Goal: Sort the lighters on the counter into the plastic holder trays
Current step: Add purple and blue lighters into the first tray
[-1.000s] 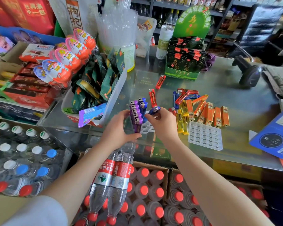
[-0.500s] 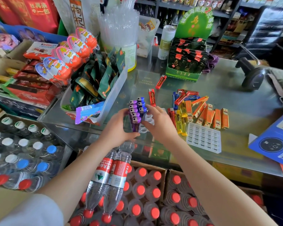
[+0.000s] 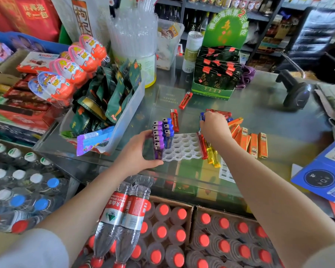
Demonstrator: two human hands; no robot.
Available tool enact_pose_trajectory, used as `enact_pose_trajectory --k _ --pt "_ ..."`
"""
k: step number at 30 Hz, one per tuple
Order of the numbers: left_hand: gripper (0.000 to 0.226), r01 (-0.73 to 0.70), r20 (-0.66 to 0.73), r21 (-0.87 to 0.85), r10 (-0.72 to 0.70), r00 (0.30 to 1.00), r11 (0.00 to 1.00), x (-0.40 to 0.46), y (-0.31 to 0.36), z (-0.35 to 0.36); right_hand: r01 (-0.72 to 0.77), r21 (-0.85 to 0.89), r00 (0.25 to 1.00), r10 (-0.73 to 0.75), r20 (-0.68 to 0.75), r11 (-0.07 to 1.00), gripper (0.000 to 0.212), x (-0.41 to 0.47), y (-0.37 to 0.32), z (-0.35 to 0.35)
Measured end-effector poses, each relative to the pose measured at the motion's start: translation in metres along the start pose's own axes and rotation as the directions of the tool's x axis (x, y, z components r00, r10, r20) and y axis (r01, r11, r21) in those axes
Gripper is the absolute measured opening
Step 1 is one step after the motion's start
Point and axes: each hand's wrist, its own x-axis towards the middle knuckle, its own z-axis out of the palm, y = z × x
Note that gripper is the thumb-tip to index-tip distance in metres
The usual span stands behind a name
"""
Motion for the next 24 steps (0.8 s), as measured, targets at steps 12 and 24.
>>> enact_pose_trajectory --k 12,24 --pt "0.086 0.022 0.014 -0.013 -0.022 1.000 1.000 0.003 -0.007 -0.002 0.103 0.027 0.994 -0.104 0.021 0.994 0.023 0.007 -0.019 0.011" --pt "0.085 -0.002 -0.014 -0.052 0.002 1.000 0.999 0.004 -0.010 0.000 0.055 0.861 0.983 -0.178 0.042 0.506 0.012 -0.081 -0.035 0.010"
